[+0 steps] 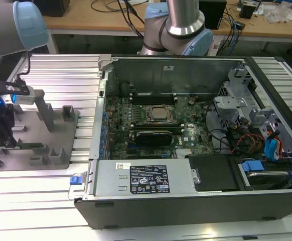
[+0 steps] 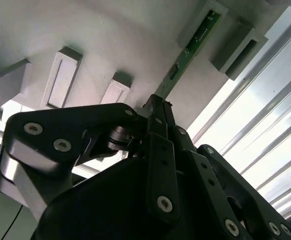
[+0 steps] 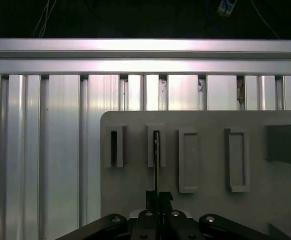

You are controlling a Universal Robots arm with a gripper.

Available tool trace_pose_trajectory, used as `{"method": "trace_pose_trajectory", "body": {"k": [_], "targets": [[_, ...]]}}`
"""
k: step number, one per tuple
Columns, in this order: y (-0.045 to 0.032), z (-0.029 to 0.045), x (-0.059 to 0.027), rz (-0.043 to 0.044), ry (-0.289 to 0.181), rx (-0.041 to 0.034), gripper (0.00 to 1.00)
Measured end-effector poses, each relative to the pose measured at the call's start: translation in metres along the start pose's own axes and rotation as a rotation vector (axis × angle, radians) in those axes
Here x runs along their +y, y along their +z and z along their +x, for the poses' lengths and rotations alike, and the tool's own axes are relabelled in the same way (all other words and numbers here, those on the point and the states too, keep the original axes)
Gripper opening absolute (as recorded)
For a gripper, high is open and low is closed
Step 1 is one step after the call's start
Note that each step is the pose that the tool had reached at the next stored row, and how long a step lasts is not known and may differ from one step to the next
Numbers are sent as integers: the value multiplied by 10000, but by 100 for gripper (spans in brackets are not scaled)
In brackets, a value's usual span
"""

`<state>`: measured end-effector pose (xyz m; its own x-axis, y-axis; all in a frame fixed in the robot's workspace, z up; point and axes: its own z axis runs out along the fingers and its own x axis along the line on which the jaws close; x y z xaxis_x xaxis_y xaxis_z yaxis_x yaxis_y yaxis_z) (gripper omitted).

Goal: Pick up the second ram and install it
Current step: 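Pick up the second ram and move it above second insertion slot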

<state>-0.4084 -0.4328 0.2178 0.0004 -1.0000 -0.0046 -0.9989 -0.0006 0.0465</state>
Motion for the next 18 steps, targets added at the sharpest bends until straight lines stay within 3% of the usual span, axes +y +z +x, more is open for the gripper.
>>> {"method": "trace_pose_trajectory", "body": {"k": [18], "targets": [[-514, -3, 23, 0, 0, 0, 9]]}}
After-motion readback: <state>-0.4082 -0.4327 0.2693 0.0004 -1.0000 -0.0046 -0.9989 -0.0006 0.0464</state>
